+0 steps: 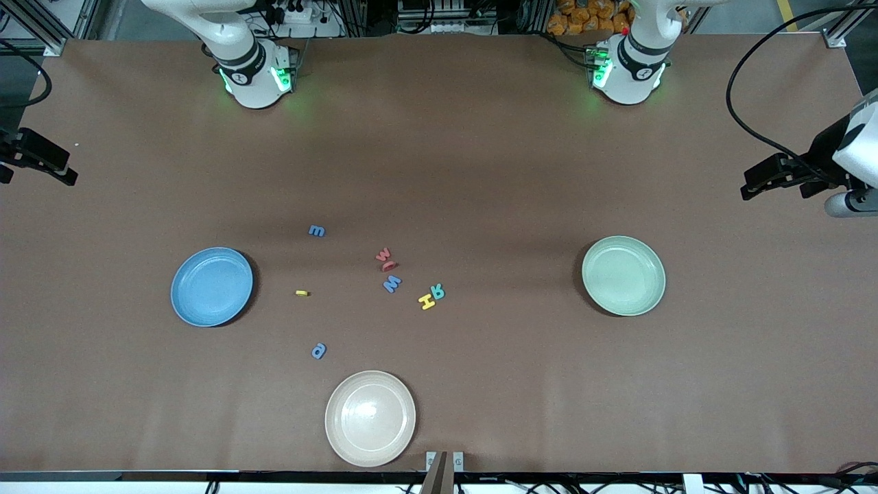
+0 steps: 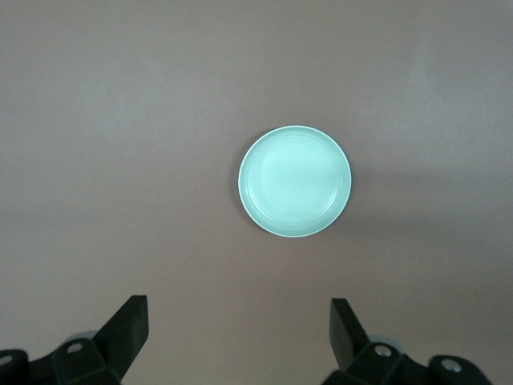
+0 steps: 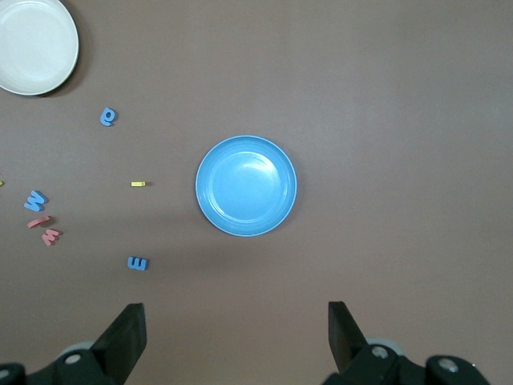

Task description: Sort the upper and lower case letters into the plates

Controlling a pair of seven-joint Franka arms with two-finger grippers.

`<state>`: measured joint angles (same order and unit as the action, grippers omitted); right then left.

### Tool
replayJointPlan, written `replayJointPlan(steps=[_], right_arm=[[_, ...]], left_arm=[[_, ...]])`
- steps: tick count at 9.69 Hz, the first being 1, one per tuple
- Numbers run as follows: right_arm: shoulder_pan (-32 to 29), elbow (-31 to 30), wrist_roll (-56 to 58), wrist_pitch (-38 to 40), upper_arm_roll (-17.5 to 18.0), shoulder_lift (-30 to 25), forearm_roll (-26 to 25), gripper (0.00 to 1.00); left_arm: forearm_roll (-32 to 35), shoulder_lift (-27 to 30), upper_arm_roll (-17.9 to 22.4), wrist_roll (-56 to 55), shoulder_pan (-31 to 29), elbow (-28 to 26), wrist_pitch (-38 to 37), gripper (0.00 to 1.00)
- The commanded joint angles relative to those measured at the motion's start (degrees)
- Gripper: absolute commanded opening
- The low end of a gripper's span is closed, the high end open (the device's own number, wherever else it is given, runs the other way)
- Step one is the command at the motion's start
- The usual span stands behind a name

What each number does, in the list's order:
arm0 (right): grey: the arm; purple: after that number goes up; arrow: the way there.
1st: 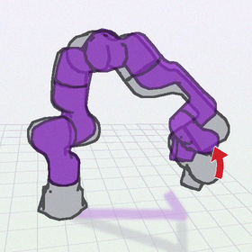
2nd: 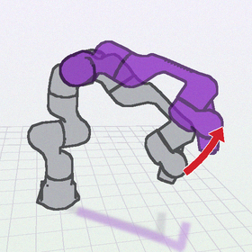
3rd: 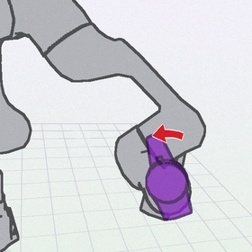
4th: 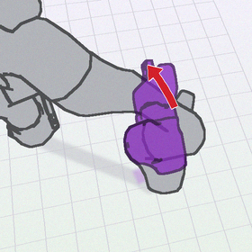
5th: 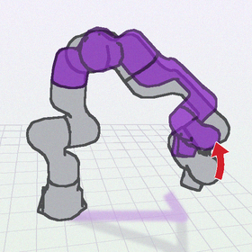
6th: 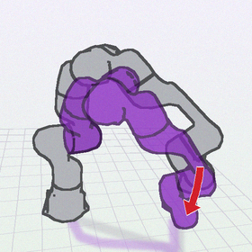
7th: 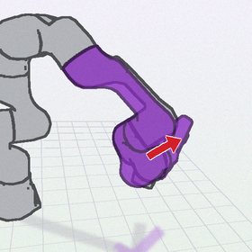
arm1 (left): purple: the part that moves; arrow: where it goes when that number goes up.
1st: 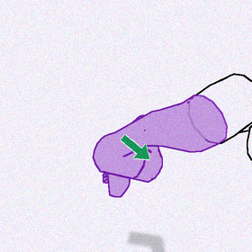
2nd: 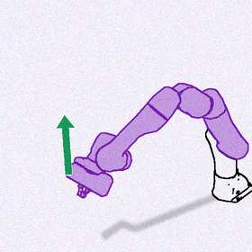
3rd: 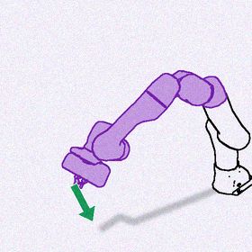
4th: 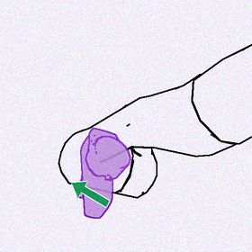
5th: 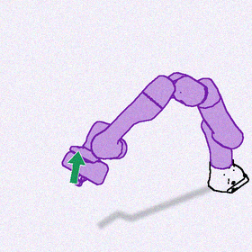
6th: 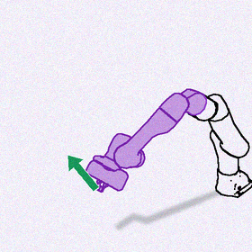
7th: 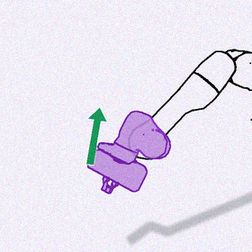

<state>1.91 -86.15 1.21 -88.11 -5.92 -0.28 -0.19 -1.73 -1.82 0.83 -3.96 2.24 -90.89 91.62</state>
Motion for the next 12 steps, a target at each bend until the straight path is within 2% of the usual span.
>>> replayJointPlan(steps=[1, 3, 5, 6, 9, 10, 11, 12], right_arm=[[-0.4, 0.5, 0.2, 0.5, 0.4, 1.2, 1.0, 1.0], [1.5, 0.6, 0.2, 0.1, 0.5, 3.6, 1.1, 1.0], [4.8, 0.6, 0.2, -2.6, 0.6, 7.7, 1.2, 1.0], [6.1, 0.6, 0.3, -3.9, 0.6, 10.0, 1.2, 1.0], [9.9, 0.5, 4.9, -9.2, 0.6, 16.7, 0.8, 1.0], [10.7, -0.9, 7.7, -11.3, 0.6, 17.8, 0.8, 1.0], [12.3, -4.3, 10.7, -14.2, 0.6, 17.8, 0.7, 1.0], [13.3, -6.9, 14.2, -15.7, 0.6, 17.8, 0.5, 1.0]], left_arm=[[0.4, -1.2, -1.2, 1.1, 1.4, 0.7, -0.7, 1.0], [0.4, -3.2, -4.2, -1.2, 6.0, 0.7, -1.2, 1.0], [-1.8, -8.8, -6.2, -11.3, 11.7, 0.9, 0.6, 1.0], [-3.6, -12.6, -6.4, -17.7, 15.4, 0.6, 6.6, 1.0], [-3.2, -25.2, -6.2, -31.5, 23.6, 2.1, 22.9, 1.0], [-3.2, -30.1, -6.1, -35.0, 25.6, 6.3, 27.3, 1.0], [-3.3, -35.8, -6.0, -36.5, 26.2, 13.0, 28.6, 1.0], [-3.2, -38.8, -5.7, -36.0, 27.6, 16.1, 30.8, 1.0]])
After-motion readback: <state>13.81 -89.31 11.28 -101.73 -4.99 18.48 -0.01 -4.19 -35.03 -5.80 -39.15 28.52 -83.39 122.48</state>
